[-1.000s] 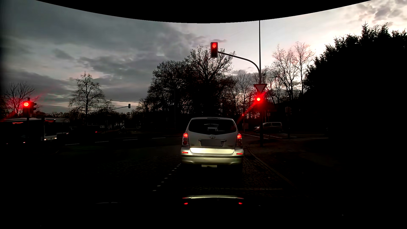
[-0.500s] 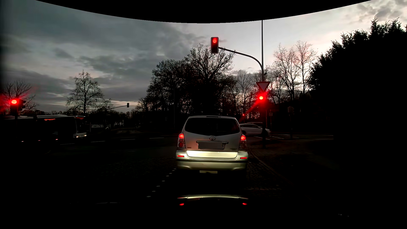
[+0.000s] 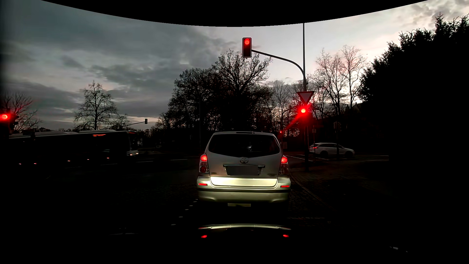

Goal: Follow the waypoints while adhering to traffic rules and regulations

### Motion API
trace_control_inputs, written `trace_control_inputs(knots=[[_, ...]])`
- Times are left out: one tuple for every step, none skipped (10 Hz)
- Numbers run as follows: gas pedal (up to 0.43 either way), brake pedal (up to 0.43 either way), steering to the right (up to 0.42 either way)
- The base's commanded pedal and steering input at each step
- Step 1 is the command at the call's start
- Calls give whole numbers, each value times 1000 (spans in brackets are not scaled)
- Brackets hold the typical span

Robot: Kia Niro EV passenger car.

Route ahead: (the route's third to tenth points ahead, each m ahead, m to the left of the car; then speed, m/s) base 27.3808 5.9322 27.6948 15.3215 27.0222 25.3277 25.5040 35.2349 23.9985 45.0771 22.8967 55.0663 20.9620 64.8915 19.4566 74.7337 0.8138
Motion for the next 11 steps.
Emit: trace_control_inputs(knots=[[0,122,-3],[0,128,0],[0,134,0],[0,140,-1],[0,140,-1],[0,140,0],[0,140,-1],[0,146,0],[0,146,0],[0,146,-1],[0,146,-1]])
